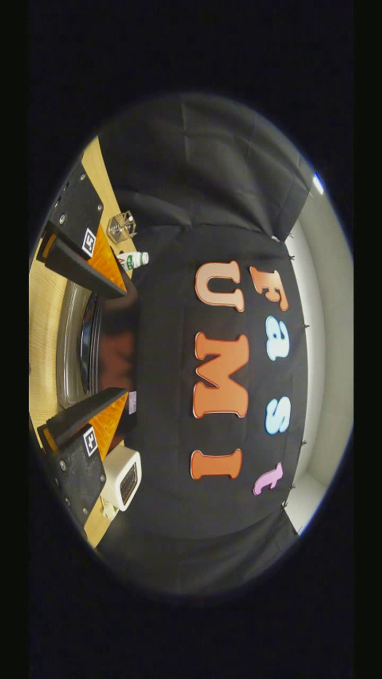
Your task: Open the toaster oven, put the food inside, and close the toaster oven door.
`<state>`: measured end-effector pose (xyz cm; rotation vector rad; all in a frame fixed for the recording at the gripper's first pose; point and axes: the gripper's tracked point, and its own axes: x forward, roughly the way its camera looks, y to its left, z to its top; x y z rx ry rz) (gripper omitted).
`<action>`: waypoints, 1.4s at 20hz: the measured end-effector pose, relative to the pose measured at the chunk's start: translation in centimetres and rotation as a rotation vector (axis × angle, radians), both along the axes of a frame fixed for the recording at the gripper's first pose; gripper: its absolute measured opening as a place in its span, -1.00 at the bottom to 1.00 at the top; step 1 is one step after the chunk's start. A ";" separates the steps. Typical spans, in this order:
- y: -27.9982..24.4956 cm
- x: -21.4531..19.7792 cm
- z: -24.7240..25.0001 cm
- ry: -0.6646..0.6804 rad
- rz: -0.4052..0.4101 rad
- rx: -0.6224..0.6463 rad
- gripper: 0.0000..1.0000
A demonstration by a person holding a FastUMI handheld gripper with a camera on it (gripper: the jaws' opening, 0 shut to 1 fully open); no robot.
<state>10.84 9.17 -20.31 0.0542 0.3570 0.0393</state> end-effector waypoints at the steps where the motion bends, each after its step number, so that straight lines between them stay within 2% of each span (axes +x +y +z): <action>1: 0.1 0.4 -1.2 0.029 0.000 0.000 0.99; 7: 0.1 2.0 -6.2 0.154 -0.037 0.036 1.00; 10: 0.0 2.2 -6.1 0.136 -0.059 0.014 1.00; 15: 1.1 0.1 -5.7 0.112 -0.044 0.014 0.95; 18: 1.1 -0.9 -5.4 0.097 -0.038 0.031 0.80; 28: 2.0 -7.8 -5.3 0.141 0.020 0.037 0.79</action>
